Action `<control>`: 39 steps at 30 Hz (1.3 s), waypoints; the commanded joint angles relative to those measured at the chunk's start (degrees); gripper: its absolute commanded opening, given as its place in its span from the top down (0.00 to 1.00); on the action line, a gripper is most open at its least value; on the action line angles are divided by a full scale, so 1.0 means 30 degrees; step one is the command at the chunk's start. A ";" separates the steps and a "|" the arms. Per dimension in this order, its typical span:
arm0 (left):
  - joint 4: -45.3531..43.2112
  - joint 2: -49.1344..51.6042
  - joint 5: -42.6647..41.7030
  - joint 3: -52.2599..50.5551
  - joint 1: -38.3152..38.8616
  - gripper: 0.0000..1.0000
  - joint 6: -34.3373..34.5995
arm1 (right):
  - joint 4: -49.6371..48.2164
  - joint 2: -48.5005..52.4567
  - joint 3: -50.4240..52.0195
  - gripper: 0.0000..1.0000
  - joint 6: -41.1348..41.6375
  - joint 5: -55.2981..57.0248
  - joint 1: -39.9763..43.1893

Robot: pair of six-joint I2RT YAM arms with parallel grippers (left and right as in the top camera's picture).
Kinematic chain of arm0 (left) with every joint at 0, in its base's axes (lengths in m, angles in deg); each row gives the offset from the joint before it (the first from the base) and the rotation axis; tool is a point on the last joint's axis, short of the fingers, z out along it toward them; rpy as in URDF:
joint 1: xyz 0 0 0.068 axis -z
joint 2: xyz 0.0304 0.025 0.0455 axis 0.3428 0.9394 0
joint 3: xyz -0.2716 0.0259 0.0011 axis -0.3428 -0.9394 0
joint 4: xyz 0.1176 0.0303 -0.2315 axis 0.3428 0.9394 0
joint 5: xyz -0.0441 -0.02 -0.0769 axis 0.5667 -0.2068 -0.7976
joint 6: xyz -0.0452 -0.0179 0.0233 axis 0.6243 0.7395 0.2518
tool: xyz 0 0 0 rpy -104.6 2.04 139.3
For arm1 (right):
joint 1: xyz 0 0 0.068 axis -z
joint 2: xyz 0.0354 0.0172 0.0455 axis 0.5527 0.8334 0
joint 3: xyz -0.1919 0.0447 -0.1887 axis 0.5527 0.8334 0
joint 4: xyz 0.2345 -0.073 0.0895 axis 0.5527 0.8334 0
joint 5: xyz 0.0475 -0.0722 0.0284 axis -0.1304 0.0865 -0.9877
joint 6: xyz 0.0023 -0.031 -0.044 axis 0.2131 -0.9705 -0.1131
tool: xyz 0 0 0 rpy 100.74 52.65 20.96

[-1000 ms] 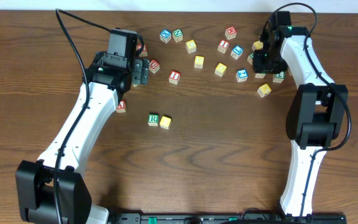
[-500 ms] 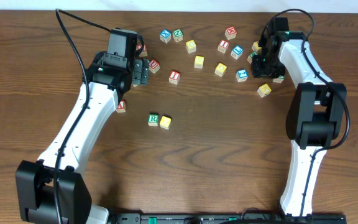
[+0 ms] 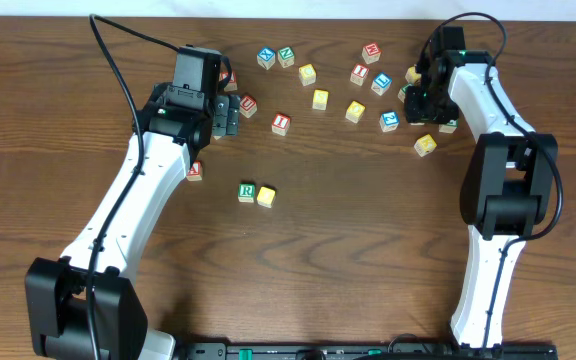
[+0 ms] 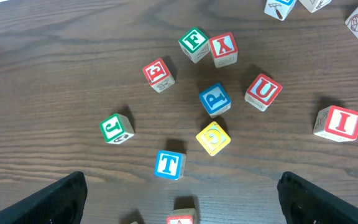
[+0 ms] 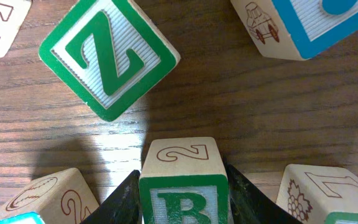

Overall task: Spell out ROBOT
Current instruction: 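Lower the right gripper around the green B block and close it, then lift the green B block and carry it toward the R and O blocks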

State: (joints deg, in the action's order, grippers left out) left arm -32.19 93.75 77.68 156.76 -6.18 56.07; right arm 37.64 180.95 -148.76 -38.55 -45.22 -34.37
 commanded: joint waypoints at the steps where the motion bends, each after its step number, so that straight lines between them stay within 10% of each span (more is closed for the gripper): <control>1: 0.0087 -0.0474 0.0248 0.0481 -0.0124 0.04 -0.0124 | -0.0095 -0.0102 -0.0029 0.62 0.0168 -0.0044 0.0168; 39: 0.0087 -0.0474 0.0248 0.0444 -0.0124 0.04 -0.0124 | 0.0525 -0.0102 -0.0874 0.81 0.0175 -0.0051 0.0248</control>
State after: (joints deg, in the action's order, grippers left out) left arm -32.19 93.75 77.68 156.76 -6.18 56.07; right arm 39.06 180.95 -150.29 -38.36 -45.22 -34.13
